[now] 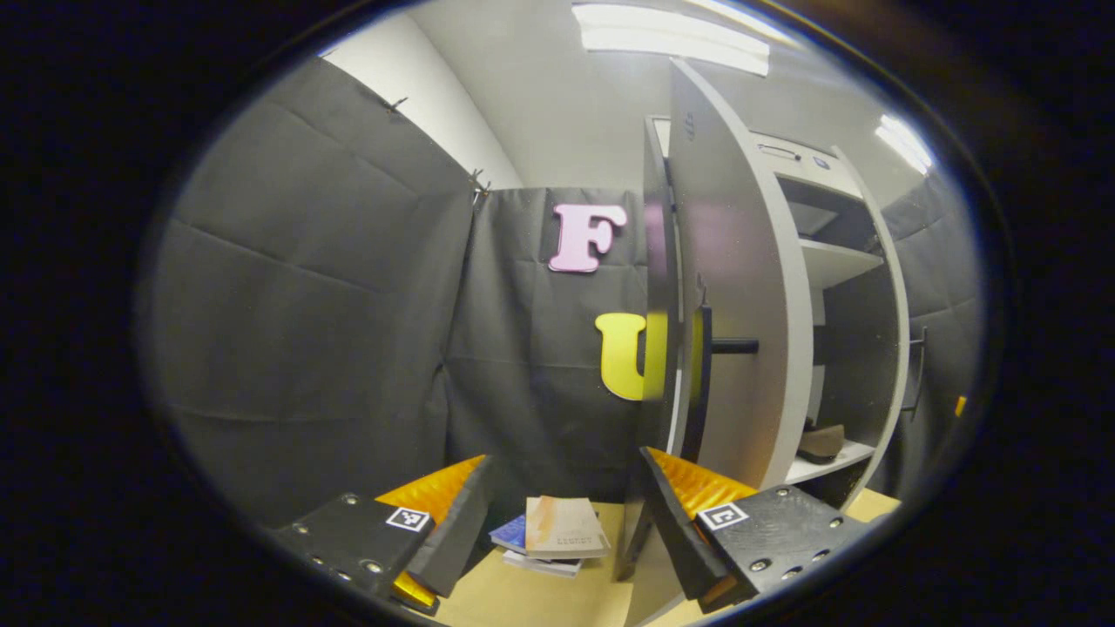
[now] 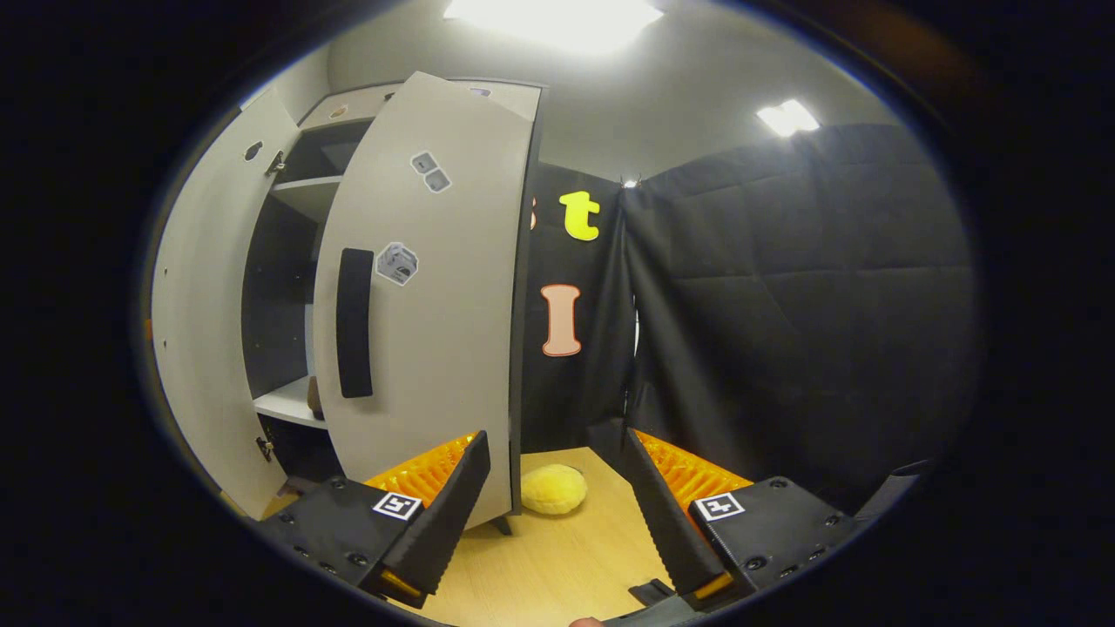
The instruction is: Grab one shoe with the right hand and put it into the shoe cabinet, grab the other shoe with the left hand and put it into the shoe cabinet; then close the right door with the right hand and the left door with the left hand.
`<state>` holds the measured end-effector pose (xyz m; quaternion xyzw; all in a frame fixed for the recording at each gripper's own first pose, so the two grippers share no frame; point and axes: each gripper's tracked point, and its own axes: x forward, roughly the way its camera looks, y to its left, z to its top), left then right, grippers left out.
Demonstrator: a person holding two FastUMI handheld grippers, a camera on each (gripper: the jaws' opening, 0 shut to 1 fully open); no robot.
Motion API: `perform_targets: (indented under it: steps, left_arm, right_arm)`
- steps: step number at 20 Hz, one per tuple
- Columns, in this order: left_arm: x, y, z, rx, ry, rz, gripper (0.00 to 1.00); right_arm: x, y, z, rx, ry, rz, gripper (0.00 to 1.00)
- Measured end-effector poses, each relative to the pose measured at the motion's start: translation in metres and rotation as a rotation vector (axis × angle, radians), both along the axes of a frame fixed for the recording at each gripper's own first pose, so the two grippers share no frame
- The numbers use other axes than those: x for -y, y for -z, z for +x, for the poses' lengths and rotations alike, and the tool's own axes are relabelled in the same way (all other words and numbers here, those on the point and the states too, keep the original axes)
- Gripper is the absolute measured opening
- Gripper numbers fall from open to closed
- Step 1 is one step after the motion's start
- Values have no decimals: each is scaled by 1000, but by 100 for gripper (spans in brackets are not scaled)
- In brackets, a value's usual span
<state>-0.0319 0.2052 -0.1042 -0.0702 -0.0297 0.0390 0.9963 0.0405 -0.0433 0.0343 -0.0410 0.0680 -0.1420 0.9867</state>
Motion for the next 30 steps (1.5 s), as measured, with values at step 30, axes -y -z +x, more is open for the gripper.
perform_targets:
  steps: [30]
  left_arm:
    - [13,-10,14,-16,5,5,100]
  right_arm:
    - [50,2,24,-8,-133,-19,98]
